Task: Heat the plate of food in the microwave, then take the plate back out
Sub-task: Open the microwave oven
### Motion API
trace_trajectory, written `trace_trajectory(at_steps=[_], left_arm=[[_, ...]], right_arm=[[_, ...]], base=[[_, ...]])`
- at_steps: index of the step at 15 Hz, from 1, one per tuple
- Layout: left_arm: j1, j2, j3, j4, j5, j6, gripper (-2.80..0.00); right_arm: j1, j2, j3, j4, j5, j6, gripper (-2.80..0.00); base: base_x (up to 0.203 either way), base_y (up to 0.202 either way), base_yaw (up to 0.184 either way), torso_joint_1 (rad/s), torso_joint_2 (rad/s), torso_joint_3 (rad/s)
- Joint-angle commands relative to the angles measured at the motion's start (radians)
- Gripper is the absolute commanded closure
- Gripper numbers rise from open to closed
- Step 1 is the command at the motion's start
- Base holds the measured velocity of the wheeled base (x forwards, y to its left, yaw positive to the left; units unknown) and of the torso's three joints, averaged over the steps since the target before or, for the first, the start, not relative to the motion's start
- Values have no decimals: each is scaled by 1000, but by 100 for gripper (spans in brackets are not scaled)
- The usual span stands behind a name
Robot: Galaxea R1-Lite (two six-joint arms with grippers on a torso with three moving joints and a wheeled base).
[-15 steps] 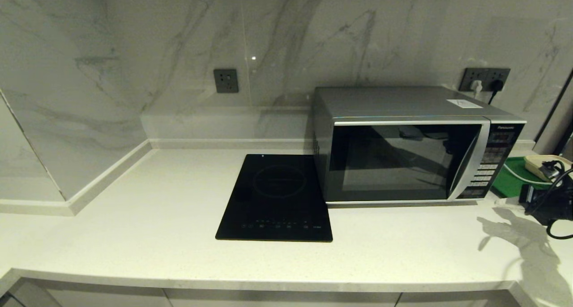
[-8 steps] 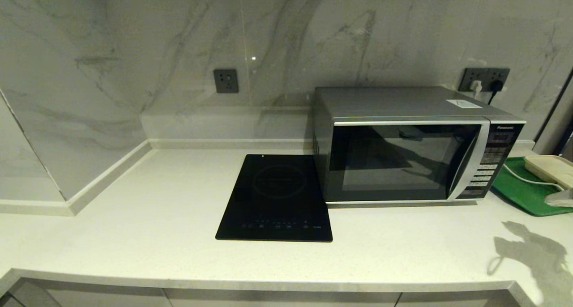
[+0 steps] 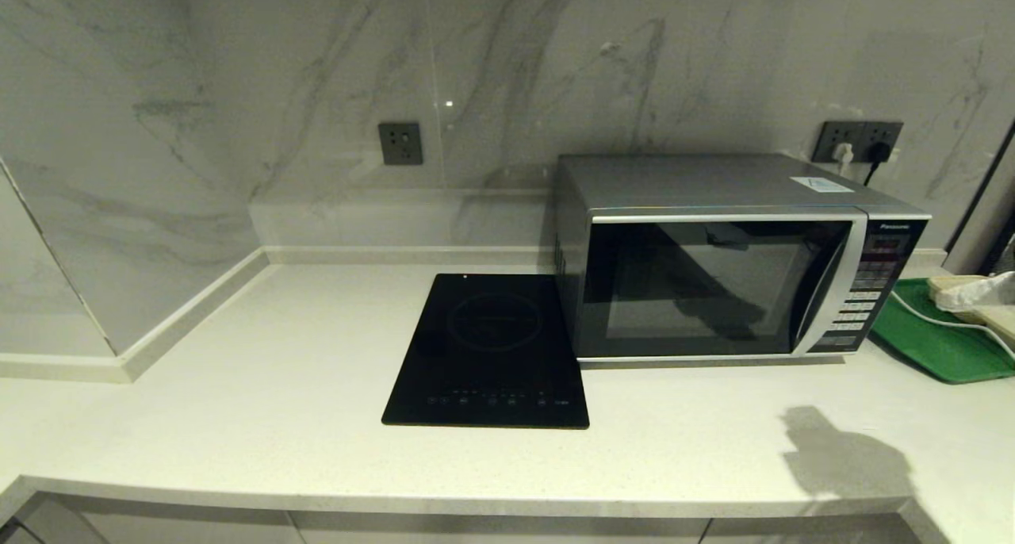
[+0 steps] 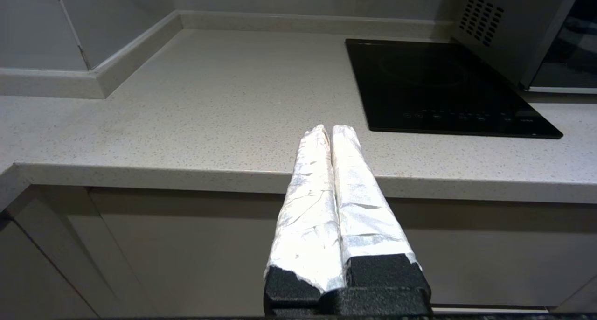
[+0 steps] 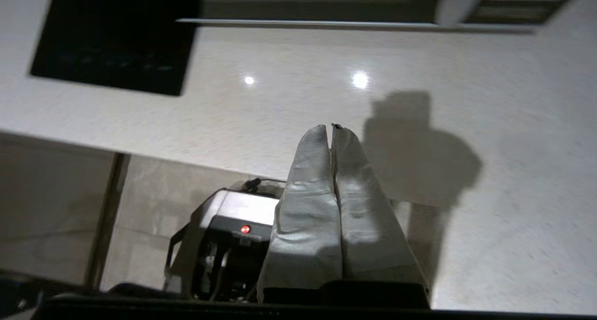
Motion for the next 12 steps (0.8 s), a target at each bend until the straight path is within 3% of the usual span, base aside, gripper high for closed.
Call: trace_trajectory(at_steps=[1,3,4,9,12], left_arm=[[0,0,0,0,0,0,0],[0,0,0,0,0,0,0],[0,0,0,0,0,0,0],[0,0,0,0,0,0,0],[0,0,0,0,1,0,0]], right_arm=[[248,-126,20,14,-90,85,0],[425,-241,50,21,-218,190,0],[455,-288,64,25,-245,214,0],[384,-677,206,110,-290,239,0],[430,-895,299,180,-284,241,0]], base=[[0,0,0,0,0,0],[0,0,0,0,0,0],[0,0,0,0,0,0],[0,0,0,0,0,0],[0,0,0,0,0,0]])
